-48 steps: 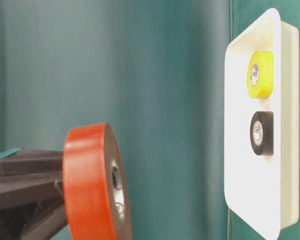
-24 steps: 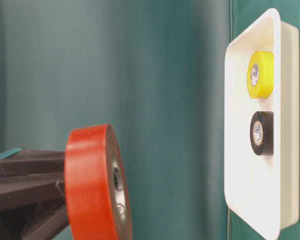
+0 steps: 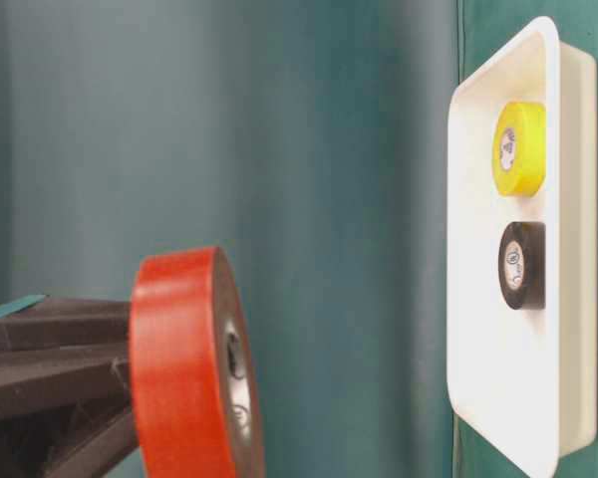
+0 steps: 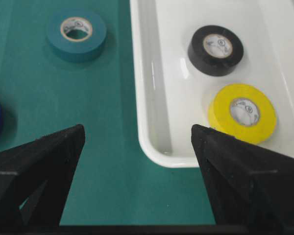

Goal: Pick up the tape from a random location and place it into the white case.
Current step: 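Lift the red roll and carry it over the tray, then lower the red roll into the tray left of the black roll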

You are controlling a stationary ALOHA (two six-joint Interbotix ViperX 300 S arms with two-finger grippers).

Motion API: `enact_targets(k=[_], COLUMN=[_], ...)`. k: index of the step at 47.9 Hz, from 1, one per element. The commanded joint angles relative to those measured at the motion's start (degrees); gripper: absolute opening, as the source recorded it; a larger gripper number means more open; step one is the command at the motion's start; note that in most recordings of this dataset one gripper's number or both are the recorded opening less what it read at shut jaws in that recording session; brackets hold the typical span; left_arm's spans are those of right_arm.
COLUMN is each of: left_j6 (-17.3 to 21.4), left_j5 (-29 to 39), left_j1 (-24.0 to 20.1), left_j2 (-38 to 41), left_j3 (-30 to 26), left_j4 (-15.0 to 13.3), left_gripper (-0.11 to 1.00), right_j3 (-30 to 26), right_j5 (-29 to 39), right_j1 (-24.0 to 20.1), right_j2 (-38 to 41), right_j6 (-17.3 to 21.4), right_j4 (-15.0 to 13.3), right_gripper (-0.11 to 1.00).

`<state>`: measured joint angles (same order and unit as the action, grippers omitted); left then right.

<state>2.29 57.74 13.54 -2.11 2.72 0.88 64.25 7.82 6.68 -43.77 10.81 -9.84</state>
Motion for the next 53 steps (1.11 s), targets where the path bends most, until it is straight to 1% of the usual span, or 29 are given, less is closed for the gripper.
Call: enact_targets(k=[1, 10, 18, 24, 41, 48, 53], left_j6=[-0.1, -0.1, -0.1, -0.1, 0.1, 0.1, 0.1], left_j5=[-0.8, -1.1, -1.1, -1.1, -1.1, -1.7, -2.0], left_j1=[-0.2, -2.2, -5.6, -9.8, -23.8, -28.4, -30.7], left_j2=[-1.9, -2.2, -2.8, -3.5, -5.6, -5.6, -5.6], left_j3=[-0.9, -0.1, 1.1, 2.6, 6.6, 7.7, 8.0], left_j4=[0.2, 0.2, 0.2, 0.2, 0.1, 0.2, 0.2], left_gripper=[0.22, 0.22, 0.22, 0.22, 0.22, 0.22, 0.22], right_j3=[-1.5, -1.5, -1.5, -1.5, -1.5, -1.6, -1.6], right_j5=[-0.3, -0.3, -0.1, -0.1, 1.4, 1.9, 2.4], right_j1=[-0.1, -0.1, -0.1, -0.1, -0.1, -0.1, -0.1], right_j2=[0.0, 0.0, 0.0, 0.1, 0.0, 0.1, 0.1], right_j6=[-0.1, -0.2, -0.3, -0.3, -0.3, -0.3, -0.3], right_j4=[-0.1, -0.2, -0.5, -0.8, -0.8, -0.9, -1.1], right_gripper=[0.88, 0.88, 0.88, 0.88, 0.88, 0.88, 0.88])
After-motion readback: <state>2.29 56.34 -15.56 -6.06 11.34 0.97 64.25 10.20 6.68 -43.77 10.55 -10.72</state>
